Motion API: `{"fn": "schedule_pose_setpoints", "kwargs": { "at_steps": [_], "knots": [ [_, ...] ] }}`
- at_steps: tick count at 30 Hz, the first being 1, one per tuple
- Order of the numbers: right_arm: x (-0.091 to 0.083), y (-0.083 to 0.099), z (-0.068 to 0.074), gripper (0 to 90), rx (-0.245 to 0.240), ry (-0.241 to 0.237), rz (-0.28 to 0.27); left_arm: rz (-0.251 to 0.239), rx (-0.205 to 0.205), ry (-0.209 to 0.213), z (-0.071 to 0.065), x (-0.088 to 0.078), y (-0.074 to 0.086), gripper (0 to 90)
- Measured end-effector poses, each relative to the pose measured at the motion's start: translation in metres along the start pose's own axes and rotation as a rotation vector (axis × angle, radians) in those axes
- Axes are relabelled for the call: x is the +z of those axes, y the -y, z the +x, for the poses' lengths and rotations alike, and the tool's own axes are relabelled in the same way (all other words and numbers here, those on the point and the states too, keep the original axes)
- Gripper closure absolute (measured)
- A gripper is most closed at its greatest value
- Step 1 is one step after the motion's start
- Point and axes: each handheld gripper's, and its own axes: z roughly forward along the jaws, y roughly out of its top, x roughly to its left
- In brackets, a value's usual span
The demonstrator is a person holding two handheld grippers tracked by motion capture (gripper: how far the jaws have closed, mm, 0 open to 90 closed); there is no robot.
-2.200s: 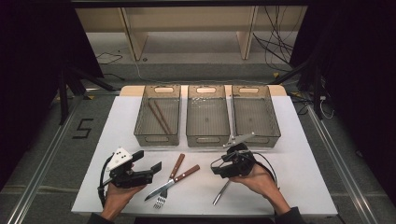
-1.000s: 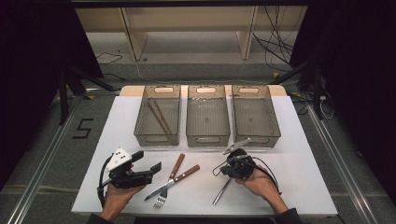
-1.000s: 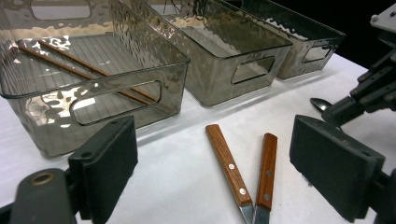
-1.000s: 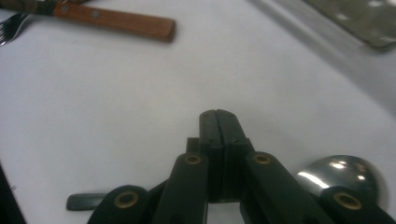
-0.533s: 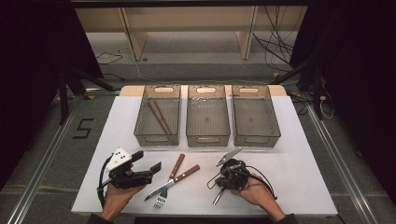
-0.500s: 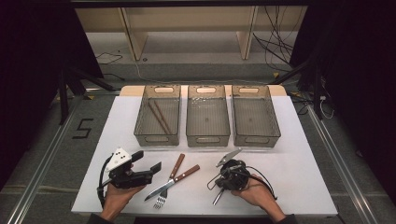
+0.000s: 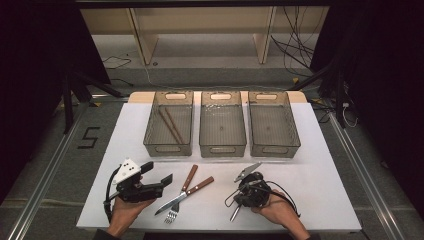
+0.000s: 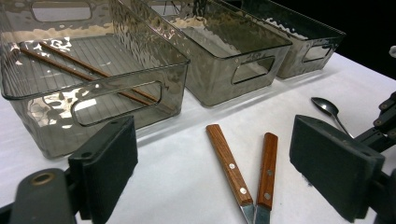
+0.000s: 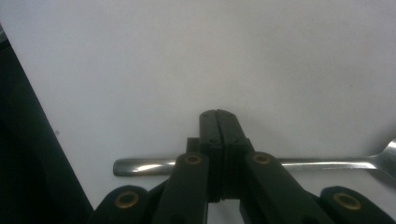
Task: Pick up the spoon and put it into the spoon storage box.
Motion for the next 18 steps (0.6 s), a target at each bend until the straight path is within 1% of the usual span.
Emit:
{"fn": "schedule_pose_setpoints", "kwargs": {
  "at_steps": [4, 6, 10, 18],
  "knots": [
    [-0.004, 0.007, -0.001, 90.0, 0.011, 0.011, 0.011, 0.0, -0.002, -0.001, 0.0, 0.0, 0.0, 14.8],
    [-0.007, 0.011, -0.002, 90.0, 0.017, 0.016, 0.016, 0.005, 0.006, 0.0, 0.0, 0.0, 0.0, 14.9],
    [-0.013, 0.019, -0.004, 90.0, 0.031, 0.027, 0.029, 0.0, 0.0, -0.001, 0.0, 0.0, 0.0, 14.8],
    [-0.024, 0.034, -0.012, 90.0, 0.064, 0.054, 0.045, 0.005, 0.006, 0.0, 0.0, 0.0, 0.0, 14.8]
  ]
}}
